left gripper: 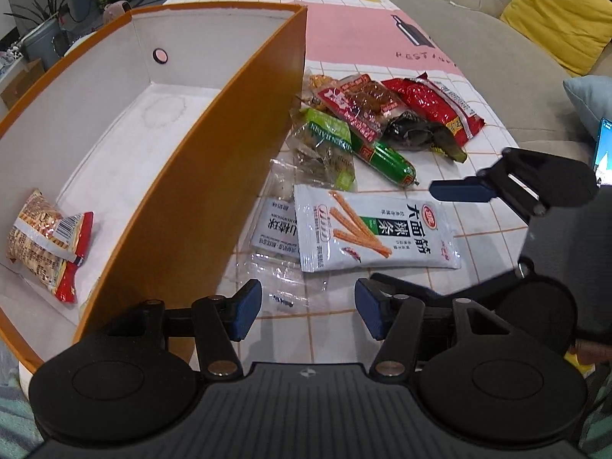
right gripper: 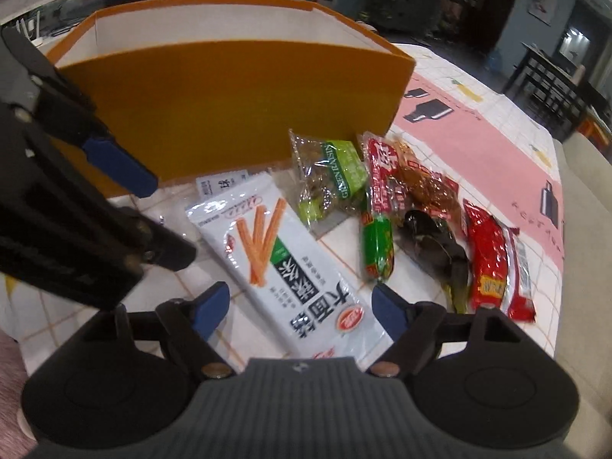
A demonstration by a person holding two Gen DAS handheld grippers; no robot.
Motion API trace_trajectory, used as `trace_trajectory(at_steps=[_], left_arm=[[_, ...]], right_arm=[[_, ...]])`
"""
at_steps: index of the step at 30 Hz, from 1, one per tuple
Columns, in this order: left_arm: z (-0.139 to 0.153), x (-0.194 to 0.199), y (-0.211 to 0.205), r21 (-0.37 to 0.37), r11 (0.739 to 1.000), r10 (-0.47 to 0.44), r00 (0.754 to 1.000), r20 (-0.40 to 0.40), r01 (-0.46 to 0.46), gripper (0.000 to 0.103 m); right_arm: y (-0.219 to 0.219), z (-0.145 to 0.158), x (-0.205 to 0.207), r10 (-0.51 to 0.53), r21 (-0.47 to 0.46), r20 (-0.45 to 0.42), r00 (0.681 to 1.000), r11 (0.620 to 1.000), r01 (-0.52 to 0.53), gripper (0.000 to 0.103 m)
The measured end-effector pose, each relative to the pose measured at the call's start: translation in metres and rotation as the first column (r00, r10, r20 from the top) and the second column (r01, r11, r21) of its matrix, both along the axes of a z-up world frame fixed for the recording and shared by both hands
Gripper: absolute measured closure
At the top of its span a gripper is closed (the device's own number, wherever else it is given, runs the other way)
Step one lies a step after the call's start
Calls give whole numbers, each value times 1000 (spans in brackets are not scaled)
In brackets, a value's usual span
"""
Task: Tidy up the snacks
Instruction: 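Grasp the clear yogurt-ball packet with the left tool while the right tool grasps a white wrapper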
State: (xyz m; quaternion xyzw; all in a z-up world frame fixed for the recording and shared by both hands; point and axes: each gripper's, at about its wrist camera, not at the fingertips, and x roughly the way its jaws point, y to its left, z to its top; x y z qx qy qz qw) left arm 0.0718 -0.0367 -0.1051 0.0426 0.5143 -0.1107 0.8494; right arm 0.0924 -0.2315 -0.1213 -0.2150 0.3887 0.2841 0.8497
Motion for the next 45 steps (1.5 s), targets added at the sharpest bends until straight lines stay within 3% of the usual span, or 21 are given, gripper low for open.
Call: trace_trajectory(at_steps=[6,10,13,19,24,27,30,35,42,45], left_arm=[[-4,2,0,-4,1000,3,1000,-15,-3,37],[-5,3,0,-5,1000,4,1000,-21,-5,37],[-4,3,1,-12,1000,7,1000,-20,-7,37],[-2,1,1,-17,1000,6,1000,0,-6,37],[1,0,-2,-11,1000,-5,1000,26,5,37],[3,1,-2,-13,1000,-2,999,33,2,37],[2,4,-5,-2,1000,-5,999,36,5,37],[-3,8,-16,74,995,-63,997,50,59,36],[-21,18,-40,205,969,-155,985,74,137,34],[-25,21,-45,225,963,-173,981,87,150,33]], right_arm=[[-5,-8,6,14,54,-44,999,998,-11,30],[-7,-7,4,-16,53,-52,999,998,19,57],[-11,-4,0,-61,41,-57,996,997,64,71],[-28,12,-7,-168,74,-96,981,982,176,80],[-50,30,-1,-298,193,-188,936,923,333,87],[-66,40,-4,-360,282,-271,893,857,431,99],[-81,41,-6,-405,338,-328,854,794,506,99],[-80,35,0,-409,323,-309,859,804,499,99],[-58,32,4,-361,276,-208,909,870,409,93],[-53,28,6,-364,229,-167,916,890,395,93]])
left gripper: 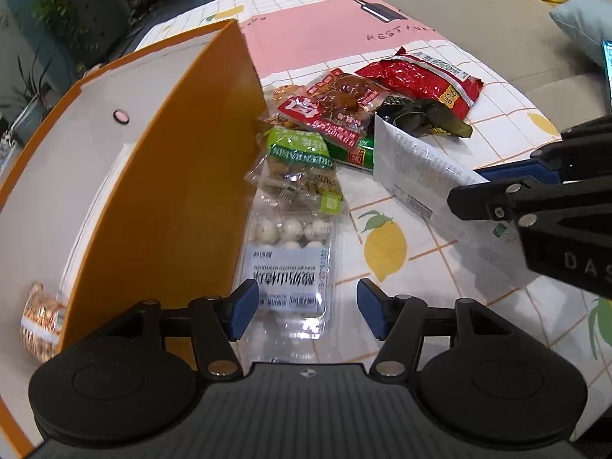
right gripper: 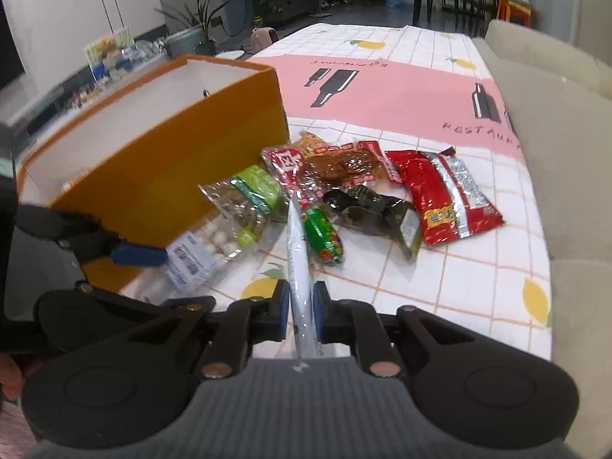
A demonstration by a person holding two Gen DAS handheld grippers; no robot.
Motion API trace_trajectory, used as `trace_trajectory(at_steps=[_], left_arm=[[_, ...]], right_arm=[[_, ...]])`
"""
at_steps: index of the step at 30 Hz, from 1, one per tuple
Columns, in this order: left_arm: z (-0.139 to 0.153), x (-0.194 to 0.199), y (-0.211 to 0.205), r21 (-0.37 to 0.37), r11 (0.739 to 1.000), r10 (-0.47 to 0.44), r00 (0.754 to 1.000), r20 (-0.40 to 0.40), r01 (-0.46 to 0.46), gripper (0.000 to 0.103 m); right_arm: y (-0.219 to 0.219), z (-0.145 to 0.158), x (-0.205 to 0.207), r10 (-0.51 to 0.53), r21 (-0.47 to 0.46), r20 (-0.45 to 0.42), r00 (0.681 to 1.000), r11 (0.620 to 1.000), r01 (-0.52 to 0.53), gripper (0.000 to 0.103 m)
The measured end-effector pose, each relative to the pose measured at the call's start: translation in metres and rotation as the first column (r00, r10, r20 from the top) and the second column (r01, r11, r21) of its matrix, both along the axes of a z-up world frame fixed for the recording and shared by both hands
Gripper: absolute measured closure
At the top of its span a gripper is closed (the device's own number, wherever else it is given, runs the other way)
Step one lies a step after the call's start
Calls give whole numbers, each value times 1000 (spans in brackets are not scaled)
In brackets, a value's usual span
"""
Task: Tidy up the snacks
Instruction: 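Grasp the clear yogurt-ball packet with the left tool while the right tool grasps a white wrapper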
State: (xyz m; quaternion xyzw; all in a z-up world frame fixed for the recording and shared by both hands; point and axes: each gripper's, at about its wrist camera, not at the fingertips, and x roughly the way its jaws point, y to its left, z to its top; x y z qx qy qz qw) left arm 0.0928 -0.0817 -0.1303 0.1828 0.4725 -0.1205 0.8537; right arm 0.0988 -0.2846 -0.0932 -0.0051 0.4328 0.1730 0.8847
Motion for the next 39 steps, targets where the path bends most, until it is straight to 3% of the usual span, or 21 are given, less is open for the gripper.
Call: trace_trajectory(at_steps=[4,7,9,13,15,22,25,26,28,30,31,33,39], left_arm=[[-4,1,-3,3,1000,-10,1000,24,10,33],[-3,1,2,-28,1000,1,999,33,0,46],[0,2,8,-65,998,21,999,38,-19,62],[6,0,19,-156,987,39,999,23,-35,76],[8,-3,20,-210,977,23,1000,2,-22,103],[6,-13,12,-290,957,-57,995,-85,30,103],[6,-21,7,-287,956,-91,992,-90,62,103],[9,-24,7,-269,961,-82,994,-71,60,102],[16,-27,6,-206,978,-25,1000,-4,24,84],[21,-27,5,-140,990,30,997,67,-20,27],[22,-27,5,-110,993,60,993,98,-49,18],[22,-24,5,-64,993,106,987,120,-98,20],[3,-13,2,-9,978,207,978,11,-207,17]], right_arm=[[0,-6,3,1,10,-12,1000,1000,-1,93],[2,-10,4,7,-9,-17,1000,1000,-7,95],[2,-10,4,6,-8,-18,1000,1000,-6,95],[-4,-11,3,-16,14,-33,999,1000,16,96],[-5,-11,2,-20,16,-36,999,1000,20,96],[-9,-9,-7,-29,12,-49,998,1000,29,97],[-13,-8,-11,-42,17,-63,997,999,43,97],[-14,-7,-13,-47,21,-69,997,999,49,97],[-16,-7,-15,-49,26,-74,996,998,51,97],[-15,-8,-15,-45,23,-75,996,999,47,97],[-14,-8,-15,-43,23,-74,996,999,44,97],[-12,-8,-15,-36,28,-72,997,999,38,97],[-7,-6,-15,-14,34,-51,999,999,16,97]])
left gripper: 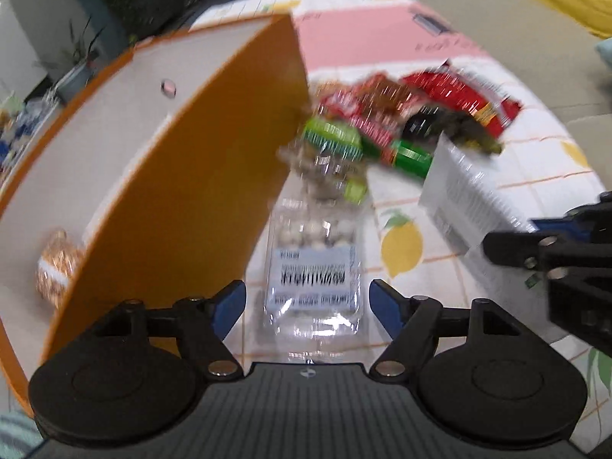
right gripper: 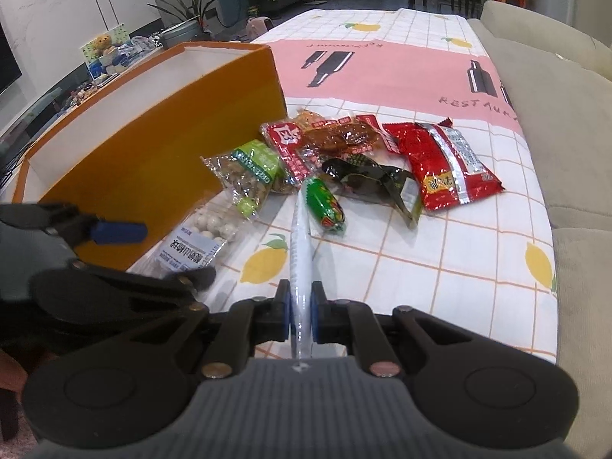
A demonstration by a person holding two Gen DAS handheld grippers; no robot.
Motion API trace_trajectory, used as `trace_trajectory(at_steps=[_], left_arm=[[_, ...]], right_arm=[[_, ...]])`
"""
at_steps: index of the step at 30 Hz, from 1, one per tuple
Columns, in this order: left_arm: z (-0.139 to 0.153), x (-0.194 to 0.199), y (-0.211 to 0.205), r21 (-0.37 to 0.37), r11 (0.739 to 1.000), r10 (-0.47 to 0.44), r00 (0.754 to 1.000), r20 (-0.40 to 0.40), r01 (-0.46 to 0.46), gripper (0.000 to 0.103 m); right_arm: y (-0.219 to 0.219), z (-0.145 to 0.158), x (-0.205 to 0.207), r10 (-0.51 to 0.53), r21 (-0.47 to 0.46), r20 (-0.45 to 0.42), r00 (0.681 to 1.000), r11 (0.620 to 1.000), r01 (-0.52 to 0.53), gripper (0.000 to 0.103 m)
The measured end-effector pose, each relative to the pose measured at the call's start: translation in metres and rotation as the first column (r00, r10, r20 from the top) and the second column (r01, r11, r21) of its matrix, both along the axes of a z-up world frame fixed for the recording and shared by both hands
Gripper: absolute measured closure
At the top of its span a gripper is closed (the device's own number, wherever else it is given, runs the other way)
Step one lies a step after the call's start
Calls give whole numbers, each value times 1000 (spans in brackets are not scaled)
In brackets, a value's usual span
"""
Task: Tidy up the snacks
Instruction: 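Grasp the clear yogurt-ball packet with the left tool while the right tool grasps a white wrapper, then carry the yogurt-ball packet and white wrapper over the box with both tools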
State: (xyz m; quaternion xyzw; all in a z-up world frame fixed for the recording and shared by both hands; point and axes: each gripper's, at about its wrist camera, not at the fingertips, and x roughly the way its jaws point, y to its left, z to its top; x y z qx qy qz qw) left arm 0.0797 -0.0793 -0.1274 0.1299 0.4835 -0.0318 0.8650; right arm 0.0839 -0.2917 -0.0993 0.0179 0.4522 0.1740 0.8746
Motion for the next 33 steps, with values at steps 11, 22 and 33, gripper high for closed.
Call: trace_trajectory(at_steps=[11,22,33], left_arm=[[-6,14,18,-133,990,47,998,-36,-52,17],[-6,16,20,-181,982,45,998,-48,-53,36],[23,-5,27,-282,956,35,988,-150,-77,37]], right_arm=[[2,3,9,16,13,38,999,1000,-16,93],[6,0,12,12,-18,22,1000,1000,-12,97],[12,11,-6,5,-50,-24,1000,999,-6,98]])
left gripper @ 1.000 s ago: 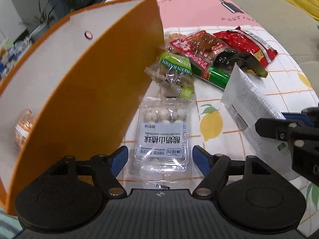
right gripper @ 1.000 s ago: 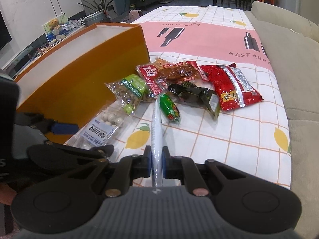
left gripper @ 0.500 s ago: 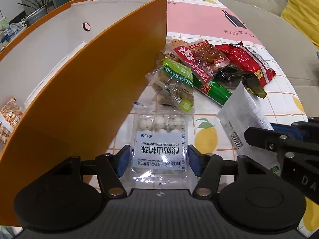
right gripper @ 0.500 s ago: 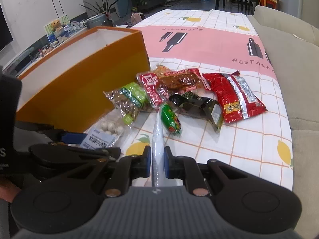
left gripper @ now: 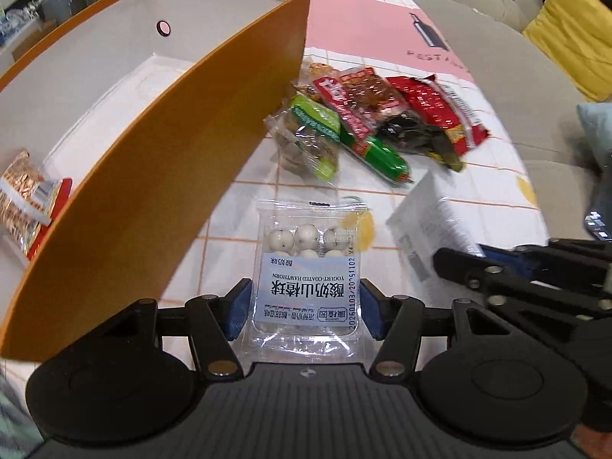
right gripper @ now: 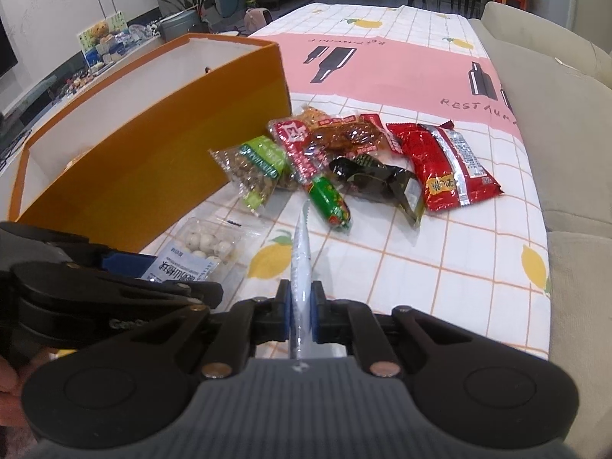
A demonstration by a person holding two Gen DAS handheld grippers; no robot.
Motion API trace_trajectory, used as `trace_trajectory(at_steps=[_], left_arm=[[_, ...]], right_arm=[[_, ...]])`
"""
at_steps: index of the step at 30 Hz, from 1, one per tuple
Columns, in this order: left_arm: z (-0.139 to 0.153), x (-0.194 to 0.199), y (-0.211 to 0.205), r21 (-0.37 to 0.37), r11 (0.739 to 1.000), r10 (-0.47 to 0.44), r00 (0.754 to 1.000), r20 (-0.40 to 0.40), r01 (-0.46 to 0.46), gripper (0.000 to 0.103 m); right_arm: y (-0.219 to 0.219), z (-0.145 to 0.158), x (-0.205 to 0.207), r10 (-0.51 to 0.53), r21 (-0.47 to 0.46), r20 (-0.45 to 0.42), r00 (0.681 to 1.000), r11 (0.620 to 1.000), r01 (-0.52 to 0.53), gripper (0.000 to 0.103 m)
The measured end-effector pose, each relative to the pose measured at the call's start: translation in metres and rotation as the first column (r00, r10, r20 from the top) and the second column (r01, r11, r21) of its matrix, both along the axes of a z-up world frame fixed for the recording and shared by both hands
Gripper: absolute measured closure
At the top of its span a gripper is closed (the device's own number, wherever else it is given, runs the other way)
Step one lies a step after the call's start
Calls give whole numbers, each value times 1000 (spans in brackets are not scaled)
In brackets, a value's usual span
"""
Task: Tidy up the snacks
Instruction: 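Carry the yogurt-ball packet and white wrapper over the box with both tools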
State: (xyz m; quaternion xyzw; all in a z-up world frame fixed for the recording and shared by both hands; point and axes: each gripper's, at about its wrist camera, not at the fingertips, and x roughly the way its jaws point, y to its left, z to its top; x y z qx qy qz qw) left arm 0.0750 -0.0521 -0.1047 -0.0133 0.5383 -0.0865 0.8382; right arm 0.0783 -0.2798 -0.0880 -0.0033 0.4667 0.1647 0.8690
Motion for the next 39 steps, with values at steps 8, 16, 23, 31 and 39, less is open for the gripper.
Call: trace_trajectory(at_steps=[8,16,23,31,39], left_arm=[[52,-21,13,-33,999,5,997,78,-3,37],[106,-26,45,-90,995,68,983,172,-53,37],[141,-9,91,-86,987,153,958,243,-136,37],[134,32,135,-67,977,212,962,173,-203,36],[97,62,152,47,978,200,977,72,-204,36]], right_arm=[[-2,34,-13,-31,54,34,999,998,29,98],[12,82,-12,-4,103,122,993,995,-8,98],[46,125,5,53,167,212,976,982,-89,98],[107,155,46,126,195,263,957,964,-180,98],[166,137,96,210,98,209,955,967,-234,98]])
